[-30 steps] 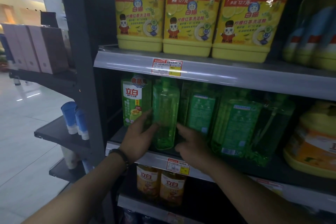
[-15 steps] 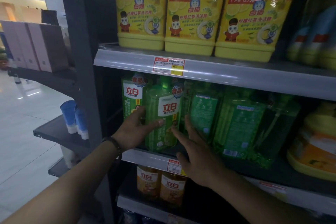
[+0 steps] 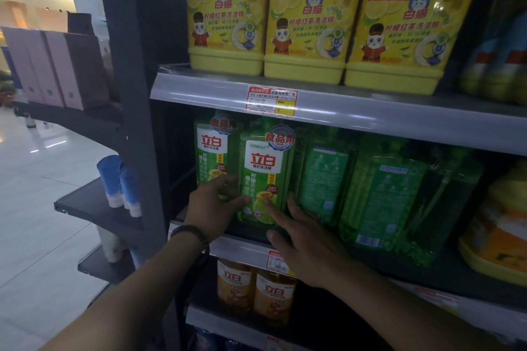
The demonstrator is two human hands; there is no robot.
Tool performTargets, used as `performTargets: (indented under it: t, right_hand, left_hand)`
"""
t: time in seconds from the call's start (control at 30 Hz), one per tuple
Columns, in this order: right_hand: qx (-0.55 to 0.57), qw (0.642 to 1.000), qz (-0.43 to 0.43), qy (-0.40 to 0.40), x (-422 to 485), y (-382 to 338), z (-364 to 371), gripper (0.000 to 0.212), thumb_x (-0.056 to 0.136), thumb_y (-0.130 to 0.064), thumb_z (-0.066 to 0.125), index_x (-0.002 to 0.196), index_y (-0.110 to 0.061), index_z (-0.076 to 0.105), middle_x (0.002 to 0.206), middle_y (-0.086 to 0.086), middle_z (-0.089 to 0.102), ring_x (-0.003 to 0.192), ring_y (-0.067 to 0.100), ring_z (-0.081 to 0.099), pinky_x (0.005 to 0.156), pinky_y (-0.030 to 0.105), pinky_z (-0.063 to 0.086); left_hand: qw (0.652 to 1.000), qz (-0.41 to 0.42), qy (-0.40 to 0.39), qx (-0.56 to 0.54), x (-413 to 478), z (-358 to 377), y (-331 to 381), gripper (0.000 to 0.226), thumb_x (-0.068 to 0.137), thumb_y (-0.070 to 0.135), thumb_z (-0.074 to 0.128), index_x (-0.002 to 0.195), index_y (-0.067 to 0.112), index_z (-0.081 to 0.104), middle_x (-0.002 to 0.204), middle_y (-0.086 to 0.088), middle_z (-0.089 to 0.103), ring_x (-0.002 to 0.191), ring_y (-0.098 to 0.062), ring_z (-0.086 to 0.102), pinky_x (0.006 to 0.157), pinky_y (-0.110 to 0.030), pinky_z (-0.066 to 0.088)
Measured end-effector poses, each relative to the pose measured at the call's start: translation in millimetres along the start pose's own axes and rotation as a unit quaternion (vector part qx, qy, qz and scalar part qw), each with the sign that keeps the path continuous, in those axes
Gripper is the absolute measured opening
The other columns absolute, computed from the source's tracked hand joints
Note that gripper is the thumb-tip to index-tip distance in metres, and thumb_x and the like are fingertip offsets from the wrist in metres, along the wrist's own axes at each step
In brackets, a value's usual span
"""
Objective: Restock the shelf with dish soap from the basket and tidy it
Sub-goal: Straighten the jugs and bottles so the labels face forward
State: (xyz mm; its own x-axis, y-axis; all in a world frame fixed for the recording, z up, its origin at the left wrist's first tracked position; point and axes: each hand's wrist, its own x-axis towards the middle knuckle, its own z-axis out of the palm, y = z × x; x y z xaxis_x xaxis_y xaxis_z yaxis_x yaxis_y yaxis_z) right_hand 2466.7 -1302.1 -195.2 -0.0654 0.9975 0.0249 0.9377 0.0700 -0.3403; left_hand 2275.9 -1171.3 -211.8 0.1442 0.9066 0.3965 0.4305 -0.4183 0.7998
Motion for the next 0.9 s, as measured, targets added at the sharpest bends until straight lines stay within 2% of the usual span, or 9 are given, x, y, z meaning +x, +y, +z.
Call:
performTargets:
  t: [0.13,0.2,0.33,0.4,0.47,0.57,0.67,0.77,0.9]
  right_hand:
    - [-0.006,1.000,0.019,-0.003,17,2,1,0.057,0.111,-0.062,0.023,0.161,-0.063,-0.005,0.177,-0.004,-0.022,0.165,0.035,0.001,0.131,0.053,0.022]
    - [-0.014,1.000,0.026,-0.001,26,3,1,0.057,0.112,-0.060,0.020,0.163,-0.059,-0.004,0.178,0.000,-0.019,0.165,0.036,0.004,0.131,0.054,0.022]
    - [-0.021,1.000,0.023,-0.002,43,4,0,0.058,0.113,-0.056,0.021,0.167,-0.051,0.000,0.179,0.011,-0.011,0.163,0.040,0.014,0.130,0.053,0.024]
    - [-0.011,1.000,0.018,-0.015,47,4,-3,0.058,0.115,-0.051,0.024,0.169,-0.046,0.003,0.178,0.014,-0.011,0.163,0.040,0.016,0.131,0.049,0.023]
    - [-0.014,1.000,0.015,-0.021,49,5,-7,0.057,0.116,-0.048,0.026,0.169,-0.045,0.004,0.178,0.014,-0.012,0.162,0.040,0.019,0.130,0.046,0.024]
    - [-0.038,0.999,0.005,-0.030,50,9,-11,0.056,0.116,-0.048,0.024,0.168,-0.048,0.002,0.178,0.010,-0.013,0.161,0.038,0.023,0.128,0.046,0.027]
    - [-0.043,0.998,0.006,-0.046,51,10,-14,0.057,0.115,-0.051,0.022,0.167,-0.051,-0.002,0.177,0.007,-0.016,0.163,0.037,0.018,0.130,0.046,0.024]
    - [-0.053,0.997,0.010,-0.050,53,4,-14,0.058,0.114,-0.054,0.020,0.168,-0.048,-0.001,0.177,0.012,-0.016,0.162,0.041,0.020,0.130,0.050,0.025]
    - [-0.042,0.998,0.008,-0.044,52,2,-16,0.059,0.114,-0.054,0.024,0.169,-0.047,0.001,0.177,0.013,-0.015,0.162,0.042,0.018,0.130,0.050,0.023]
  left_hand:
    - [0.999,-0.010,0.020,0.036,3,12,-2,0.032,0.084,0.034,0.087,0.109,0.026,0.070,0.095,0.019,0.069,0.091,-0.003,0.066,0.082,-0.023,0.052]
    - [0.998,-0.012,0.052,0.046,2,23,-3,0.028,0.087,0.036,0.084,0.107,0.024,0.069,0.098,0.015,0.069,0.094,-0.009,0.066,0.083,-0.027,0.053]
    - [0.995,-0.005,0.085,0.060,-4,38,-13,0.031,0.091,0.041,0.078,0.118,0.028,0.068,0.113,0.010,0.073,0.096,-0.006,0.062,0.083,-0.028,0.052]
    - [0.992,0.022,0.107,0.059,-5,45,-19,0.033,0.091,0.040,0.077,0.120,0.027,0.067,0.116,0.007,0.073,0.100,-0.010,0.065,0.084,-0.029,0.052]
    - [0.990,0.047,0.120,0.063,-3,50,-22,0.034,0.092,0.036,0.077,0.121,0.023,0.065,0.116,0.003,0.070,0.102,-0.015,0.065,0.084,-0.028,0.049]
    - [0.987,0.061,0.131,0.071,-10,53,-28,0.034,0.093,0.034,0.076,0.122,0.023,0.061,0.119,0.004,0.064,0.101,-0.011,0.061,0.081,-0.029,0.051]
    - [0.981,0.083,0.144,0.097,-17,55,-36,0.024,0.094,0.035,0.074,0.115,0.029,0.064,0.112,0.010,0.065,0.091,-0.005,0.059,0.072,-0.022,0.045]
    - [0.983,0.069,0.100,0.140,-12,50,-33,0.009,0.095,0.044,0.069,0.099,0.038,0.064,0.102,0.018,0.063,0.087,-0.006,0.061,0.068,-0.023,0.040]
    - [0.980,0.046,0.099,0.168,-12,48,-26,0.014,0.095,0.052,0.066,0.095,0.038,0.067,0.099,0.018,0.067,0.084,-0.006,0.060,0.066,-0.025,0.038]
